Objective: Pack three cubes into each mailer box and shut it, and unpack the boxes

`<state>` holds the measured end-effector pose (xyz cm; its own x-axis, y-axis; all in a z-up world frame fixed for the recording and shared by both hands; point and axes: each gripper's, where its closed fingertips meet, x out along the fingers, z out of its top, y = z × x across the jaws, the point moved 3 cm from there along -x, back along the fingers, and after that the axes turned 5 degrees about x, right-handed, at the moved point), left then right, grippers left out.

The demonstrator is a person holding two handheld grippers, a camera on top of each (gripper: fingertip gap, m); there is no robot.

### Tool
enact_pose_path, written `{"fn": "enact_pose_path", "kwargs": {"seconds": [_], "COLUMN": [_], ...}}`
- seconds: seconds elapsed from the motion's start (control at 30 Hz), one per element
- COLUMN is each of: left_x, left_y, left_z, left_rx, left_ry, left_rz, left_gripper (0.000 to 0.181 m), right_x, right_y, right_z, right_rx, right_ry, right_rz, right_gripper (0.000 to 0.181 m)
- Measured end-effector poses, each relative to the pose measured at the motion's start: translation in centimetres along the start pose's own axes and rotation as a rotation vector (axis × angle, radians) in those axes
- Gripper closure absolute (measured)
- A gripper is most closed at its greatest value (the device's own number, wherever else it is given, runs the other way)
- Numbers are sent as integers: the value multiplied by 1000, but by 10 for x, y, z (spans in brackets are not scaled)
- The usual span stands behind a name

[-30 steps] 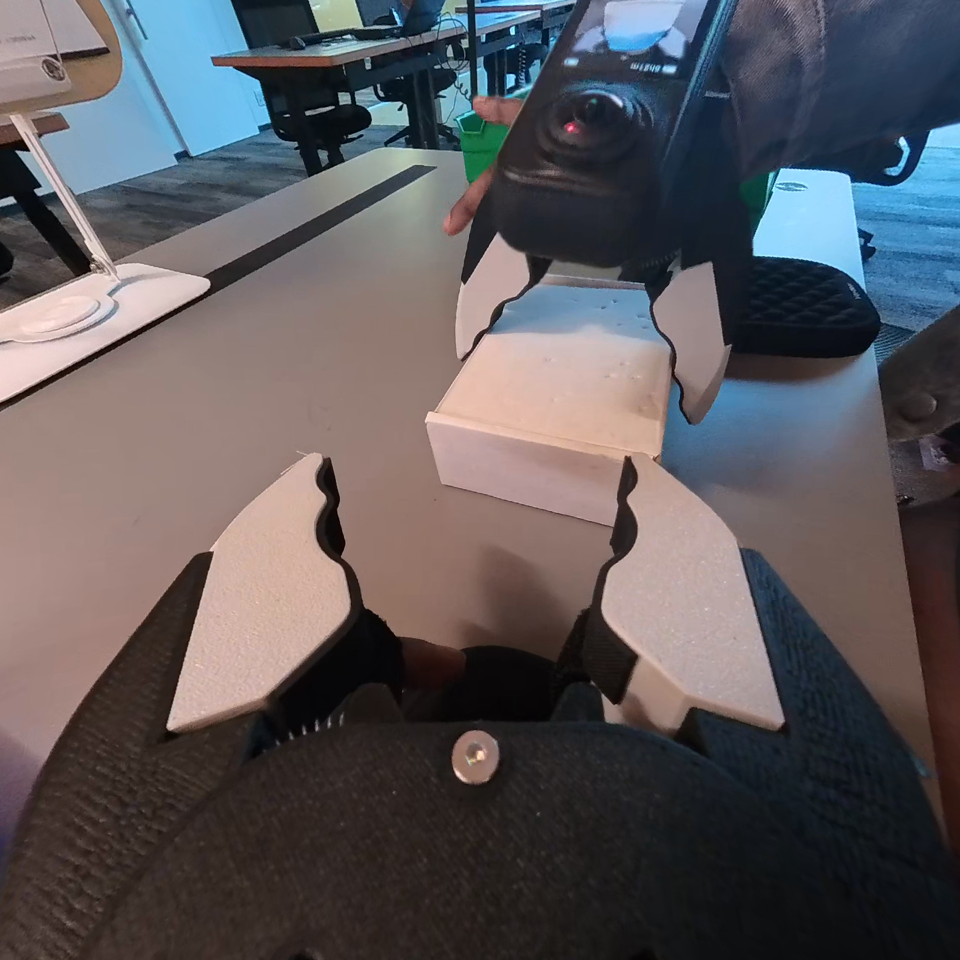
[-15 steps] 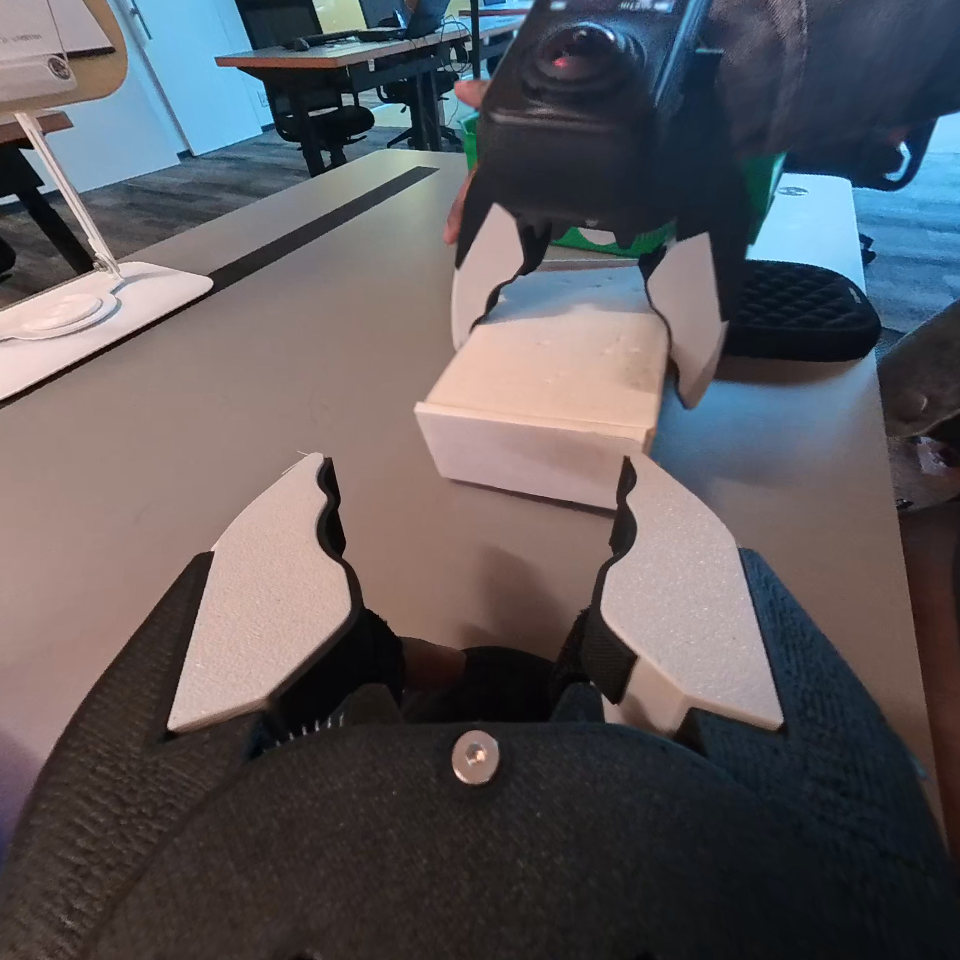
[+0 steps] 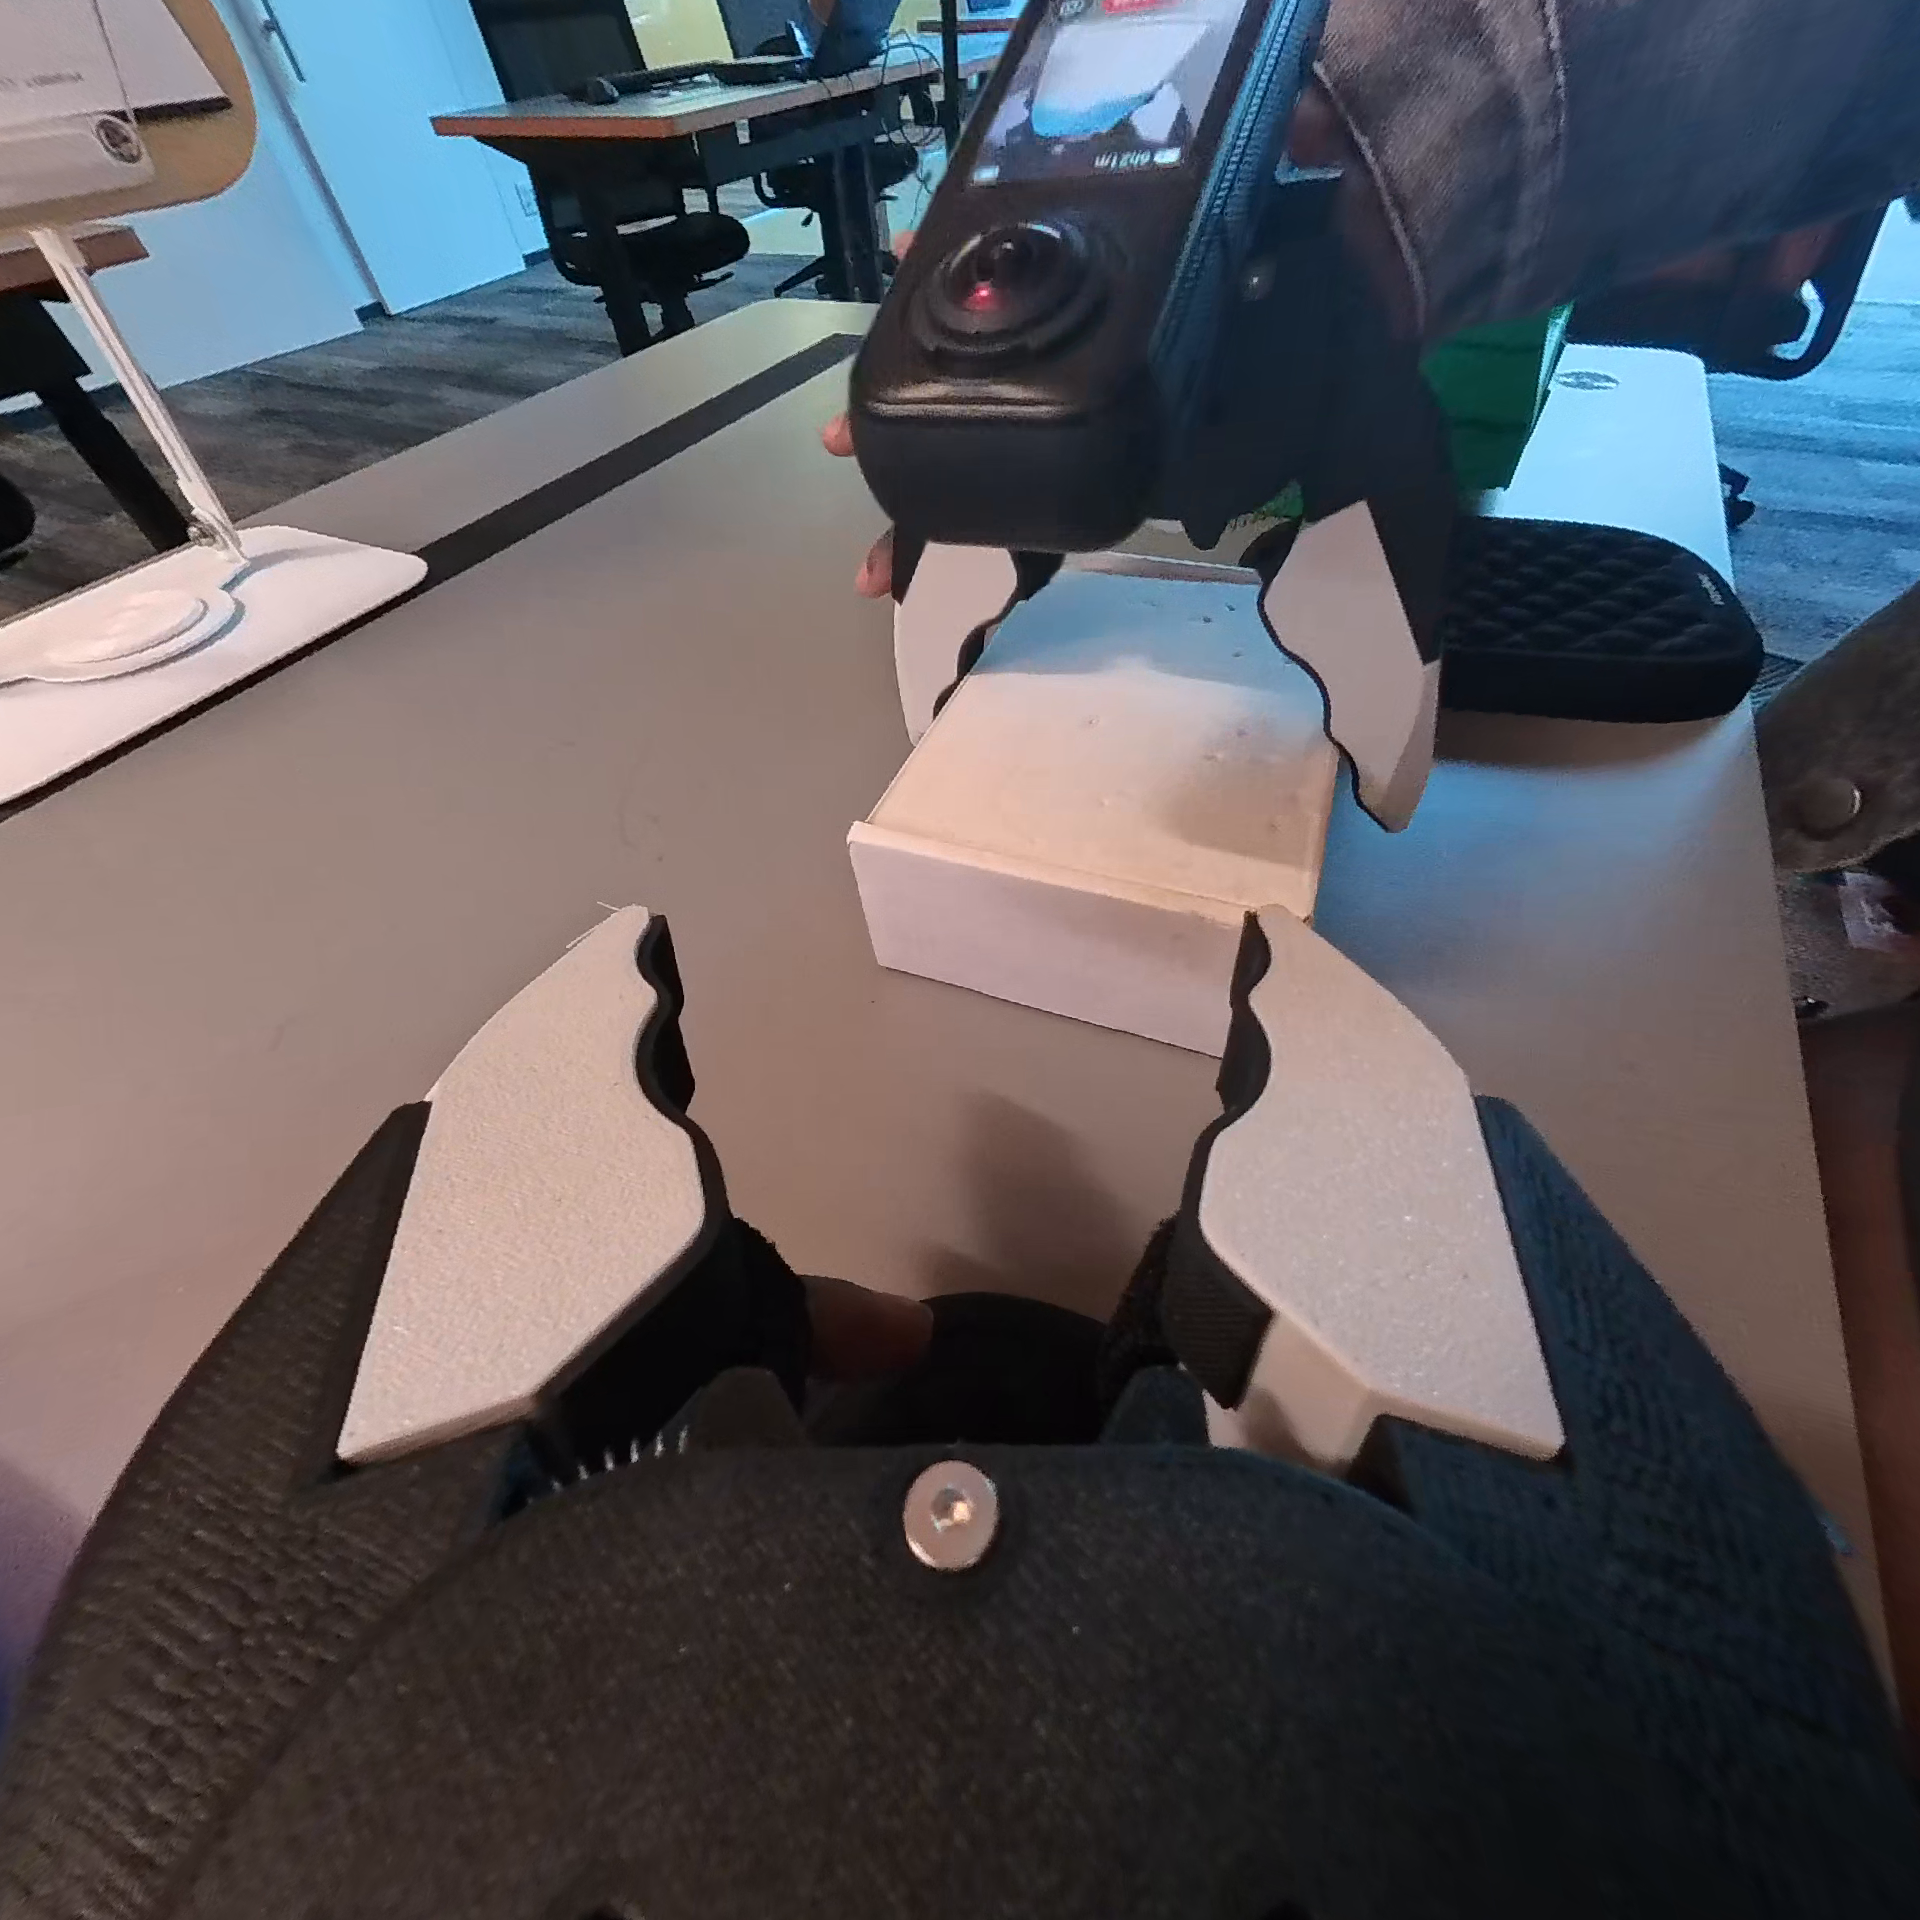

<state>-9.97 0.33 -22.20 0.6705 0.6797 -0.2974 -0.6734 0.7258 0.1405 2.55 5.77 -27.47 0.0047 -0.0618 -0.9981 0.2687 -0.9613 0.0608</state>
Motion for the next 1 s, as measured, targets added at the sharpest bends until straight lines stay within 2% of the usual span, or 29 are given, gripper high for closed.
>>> {"fn": "enact_pose_path", "kwargs": {"seconds": [0.17, 0.6, 0.8, 1.0], "left_x": [1, 0, 0, 0], "left_y": [-1, -1, -1, -1], "left_z": [-1, 0, 0, 0], "left_rx": [13, 15, 12, 17], "left_ry": [14, 2, 3, 2], "left_rz": [0, 6, 5, 5], "left_gripper": [81, 81, 82, 82], "right_x": [2, -2, 1, 1], "right_y": [0, 5, 7, 11], "right_z": [1, -3, -7, -8], "right_rx": [0, -4, 28, 51], "right_ry": [-38, 24, 56, 21], "right_rz": [14, 34, 15, 8], "right_gripper": [34, 40, 34, 34]}}
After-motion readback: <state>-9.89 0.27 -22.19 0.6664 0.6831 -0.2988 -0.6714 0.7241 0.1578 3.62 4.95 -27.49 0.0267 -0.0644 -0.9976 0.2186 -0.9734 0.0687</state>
